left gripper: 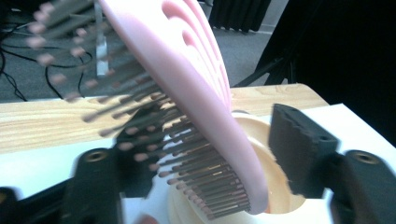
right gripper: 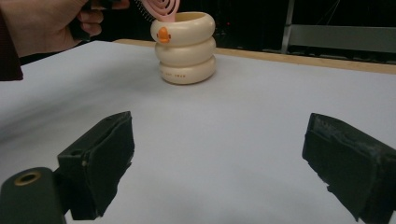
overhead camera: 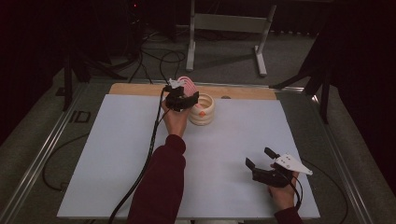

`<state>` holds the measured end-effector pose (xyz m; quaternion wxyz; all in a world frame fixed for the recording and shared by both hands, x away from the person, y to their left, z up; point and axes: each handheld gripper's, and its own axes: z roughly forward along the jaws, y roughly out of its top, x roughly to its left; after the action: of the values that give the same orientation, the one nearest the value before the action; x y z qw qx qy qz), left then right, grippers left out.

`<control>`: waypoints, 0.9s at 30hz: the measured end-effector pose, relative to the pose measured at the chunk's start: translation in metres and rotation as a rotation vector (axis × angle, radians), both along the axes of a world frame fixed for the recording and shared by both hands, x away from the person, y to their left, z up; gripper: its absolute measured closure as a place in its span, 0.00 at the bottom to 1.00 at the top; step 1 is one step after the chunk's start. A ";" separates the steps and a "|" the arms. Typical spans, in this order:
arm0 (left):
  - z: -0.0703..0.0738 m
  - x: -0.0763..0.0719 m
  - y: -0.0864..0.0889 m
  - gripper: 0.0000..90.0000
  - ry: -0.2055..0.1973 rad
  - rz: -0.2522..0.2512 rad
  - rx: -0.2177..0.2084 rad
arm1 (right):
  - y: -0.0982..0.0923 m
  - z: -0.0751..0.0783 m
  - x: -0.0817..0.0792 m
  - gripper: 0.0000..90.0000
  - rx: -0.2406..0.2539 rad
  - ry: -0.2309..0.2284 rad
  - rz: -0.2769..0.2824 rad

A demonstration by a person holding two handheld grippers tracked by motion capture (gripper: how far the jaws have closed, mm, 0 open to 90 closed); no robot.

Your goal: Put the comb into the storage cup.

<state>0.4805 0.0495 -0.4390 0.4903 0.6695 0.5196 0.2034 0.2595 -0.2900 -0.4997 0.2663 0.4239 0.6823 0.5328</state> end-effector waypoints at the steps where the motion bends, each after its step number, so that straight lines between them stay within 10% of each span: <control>1: 0.000 0.000 0.000 0.35 0.000 0.000 0.000 | 0.000 0.000 0.000 0.10 0.000 0.000 0.001; 27: 0.012 -0.007 0.007 0.00 -0.009 -0.036 0.113 | 0.001 -0.002 0.001 0.10 -0.004 0.004 0.004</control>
<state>0.4739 0.0561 -0.4270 0.4576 0.7044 0.4929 0.2269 0.2601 -0.2888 -0.5013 0.2648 0.4232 0.6847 0.5310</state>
